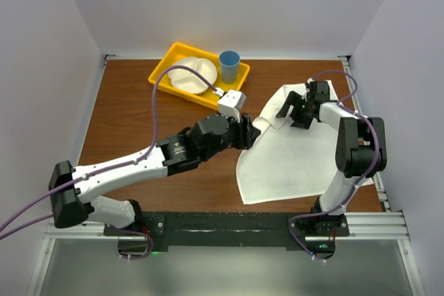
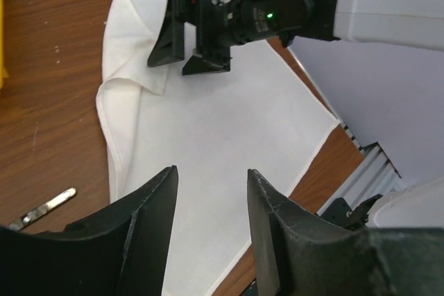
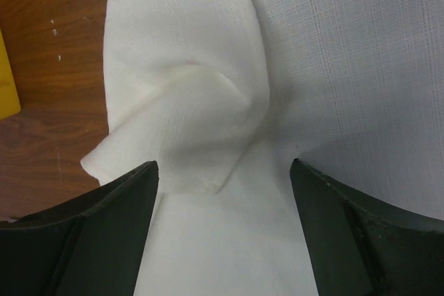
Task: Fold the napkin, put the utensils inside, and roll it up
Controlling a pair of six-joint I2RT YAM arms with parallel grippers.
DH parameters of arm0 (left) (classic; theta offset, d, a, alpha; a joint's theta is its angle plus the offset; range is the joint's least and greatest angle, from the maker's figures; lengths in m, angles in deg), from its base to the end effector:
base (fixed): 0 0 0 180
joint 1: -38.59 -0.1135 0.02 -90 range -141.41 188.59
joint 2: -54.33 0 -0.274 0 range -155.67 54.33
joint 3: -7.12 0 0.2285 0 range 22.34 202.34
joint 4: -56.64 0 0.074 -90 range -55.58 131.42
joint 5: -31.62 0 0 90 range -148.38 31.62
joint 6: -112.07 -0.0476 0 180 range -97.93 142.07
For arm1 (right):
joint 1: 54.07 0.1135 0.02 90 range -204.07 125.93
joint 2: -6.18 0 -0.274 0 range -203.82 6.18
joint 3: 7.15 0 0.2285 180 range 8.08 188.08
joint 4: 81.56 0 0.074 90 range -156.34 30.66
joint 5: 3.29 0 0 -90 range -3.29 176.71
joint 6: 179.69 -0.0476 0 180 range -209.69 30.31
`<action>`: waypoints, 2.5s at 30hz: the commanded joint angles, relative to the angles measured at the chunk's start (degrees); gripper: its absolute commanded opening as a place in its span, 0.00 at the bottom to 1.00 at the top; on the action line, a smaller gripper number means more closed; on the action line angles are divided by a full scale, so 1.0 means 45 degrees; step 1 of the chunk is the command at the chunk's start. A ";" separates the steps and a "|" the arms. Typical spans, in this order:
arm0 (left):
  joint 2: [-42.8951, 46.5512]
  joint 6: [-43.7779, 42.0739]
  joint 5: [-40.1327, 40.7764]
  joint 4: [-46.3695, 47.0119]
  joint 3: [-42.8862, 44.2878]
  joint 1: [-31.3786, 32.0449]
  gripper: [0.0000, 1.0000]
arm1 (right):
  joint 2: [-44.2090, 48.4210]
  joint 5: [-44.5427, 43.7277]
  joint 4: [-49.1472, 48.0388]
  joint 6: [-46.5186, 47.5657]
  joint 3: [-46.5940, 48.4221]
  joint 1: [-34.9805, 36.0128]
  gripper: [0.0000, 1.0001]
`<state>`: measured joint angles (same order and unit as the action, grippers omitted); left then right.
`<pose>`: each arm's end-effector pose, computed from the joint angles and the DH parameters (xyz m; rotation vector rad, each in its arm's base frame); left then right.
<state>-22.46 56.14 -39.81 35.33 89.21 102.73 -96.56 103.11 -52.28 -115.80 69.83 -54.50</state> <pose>0.1442 -0.2628 0.3685 0.2694 1.9134 -0.8870 0.3549 0.0108 0.1834 0.4741 2.5160 0.5383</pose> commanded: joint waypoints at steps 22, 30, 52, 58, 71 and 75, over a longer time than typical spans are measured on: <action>0.1636 0.0184 0.1499 -0.1323 -0.1423 -0.0776 0.50 | -0.0997 0.0437 -0.0958 -0.0429 0.1802 0.1246 0.17; 0.1480 0.0184 0.1499 -0.1362 -0.1325 -0.0894 0.49 | -0.2790 0.1507 -0.1191 -0.0584 0.5212 0.2496 0.15; -0.6467 -0.1046 0.0229 -0.0505 0.2499 -0.0406 0.41 | -0.2539 -0.5808 0.3085 0.1289 0.6452 0.0134 0.57; -0.8654 -0.1046 0.0659 -0.0697 0.4413 -0.0230 0.41 | -0.3574 -0.7433 0.3476 0.1622 0.6765 0.0134 0.57; -1.1000 -0.1027 0.1128 -0.1011 0.6253 -0.0425 0.45 | -0.4494 -0.7434 0.3964 0.1193 0.6180 -0.0842 0.63; -1.1293 -0.1163 0.0758 -0.0445 0.6136 -0.0678 0.46 | -0.4221 -0.7709 0.3906 0.0920 0.5516 -0.1640 0.64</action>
<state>-72.16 52.42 -36.71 29.84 114.65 100.98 -115.35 72.27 -36.84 -110.29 97.96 -58.34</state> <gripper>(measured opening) 0.453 0.638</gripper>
